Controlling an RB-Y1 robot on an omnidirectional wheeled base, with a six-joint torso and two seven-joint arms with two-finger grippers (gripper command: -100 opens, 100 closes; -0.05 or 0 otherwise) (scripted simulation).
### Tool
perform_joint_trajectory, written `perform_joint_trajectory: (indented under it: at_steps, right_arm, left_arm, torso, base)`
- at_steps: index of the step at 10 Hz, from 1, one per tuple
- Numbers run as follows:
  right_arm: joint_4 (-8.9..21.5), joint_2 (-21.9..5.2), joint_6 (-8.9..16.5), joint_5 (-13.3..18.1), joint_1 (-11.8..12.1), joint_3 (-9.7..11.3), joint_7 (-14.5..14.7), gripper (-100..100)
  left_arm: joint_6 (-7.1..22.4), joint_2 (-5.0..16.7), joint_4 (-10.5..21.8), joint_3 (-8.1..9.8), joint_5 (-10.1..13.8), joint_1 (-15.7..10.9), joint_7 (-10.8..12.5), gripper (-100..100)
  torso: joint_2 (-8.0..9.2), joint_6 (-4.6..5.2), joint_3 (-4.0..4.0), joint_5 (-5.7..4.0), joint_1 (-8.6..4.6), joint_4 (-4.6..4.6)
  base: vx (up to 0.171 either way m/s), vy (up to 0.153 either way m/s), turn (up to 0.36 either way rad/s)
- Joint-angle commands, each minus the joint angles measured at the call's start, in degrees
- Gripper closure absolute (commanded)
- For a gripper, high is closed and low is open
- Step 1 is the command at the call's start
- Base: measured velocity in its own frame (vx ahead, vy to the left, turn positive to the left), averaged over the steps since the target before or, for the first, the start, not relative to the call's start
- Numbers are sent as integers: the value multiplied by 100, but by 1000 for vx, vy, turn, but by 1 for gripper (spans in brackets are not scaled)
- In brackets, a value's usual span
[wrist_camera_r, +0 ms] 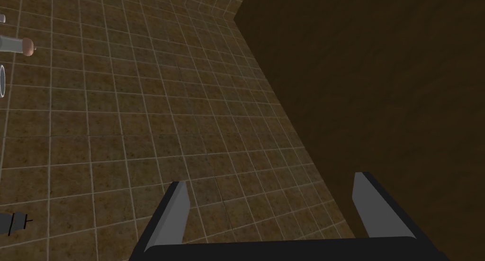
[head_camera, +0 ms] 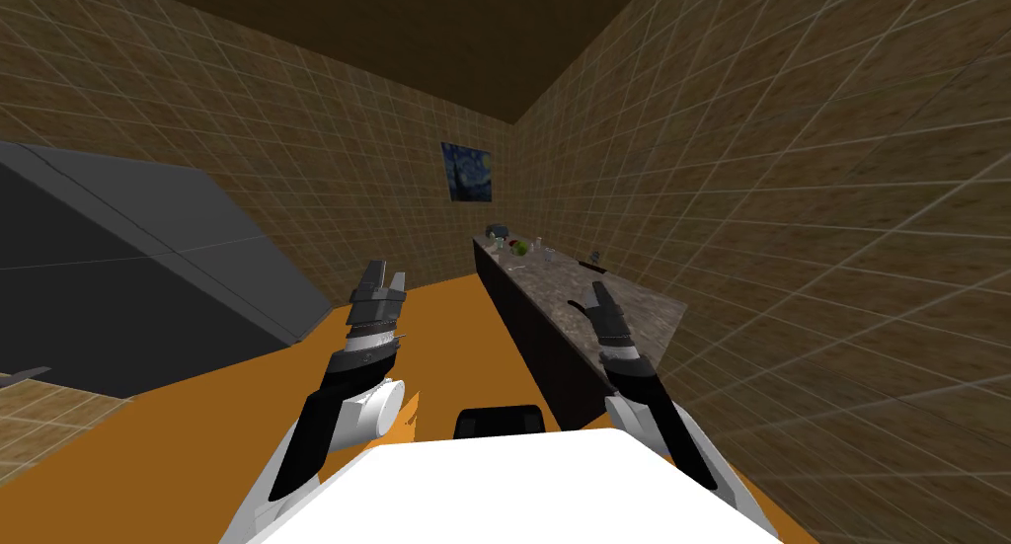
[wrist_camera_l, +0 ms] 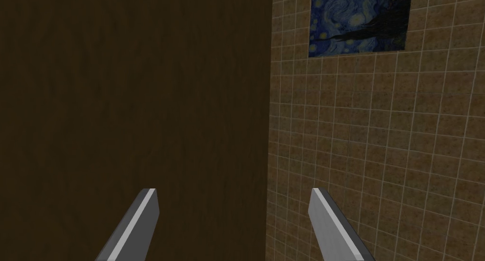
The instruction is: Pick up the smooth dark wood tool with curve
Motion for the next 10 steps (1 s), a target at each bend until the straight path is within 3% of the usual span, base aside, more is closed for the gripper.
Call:
perform_joint_trajectory:
  at_steps: [1, 6, 7, 8, 9, 10]
  right_arm:
    - [71, -231, 58, -95, 30, -70, 2, -100]
    - [658, -996, 168, -384, 286, -102, 160, -100]
    - [658, -1064, 168, -384, 286, -102, 160, -100]
    - [876, -1284, 200, -480, 388, -115, 218, -100]
    - [876, -1375, 200, -480, 388, -115, 218, -100]
    - [1103, -1570, 230, -575, 499, -129, 277, -100]
  left_arm:
    - [0, 0, 0, 0, 0, 0, 0, 0]
    - [0, 1, 0, 1, 0, 1, 0, 0]
    - [0, 0, 0, 0, 0, 1, 0, 0]
    - [0, 1, 0, 1, 0, 1, 0, 0]
    - [0, 1, 0, 1, 0, 0, 0, 0]
    - [0, 1, 0, 1, 0, 1, 0, 0]
  torso:
    - [0, 0, 0, 0, 0, 0]
    - [-13, 0, -7, -4, -23, -2]
    - [-16, -1, -9, -4, -18, -3]
    - [-14, 0, -8, -4, -23, -3]
    - [-12, 0, -7, -5, -21, -2]
    - [-13, 0, -7, -4, -26, -2]
  base:
    - [-4, 80, 1]
    - [9, 80, 16]
    - [12, 67, 6]
    - [5, 73, 27]
    - [9, 62, 7]
    - [29, 68, 27]
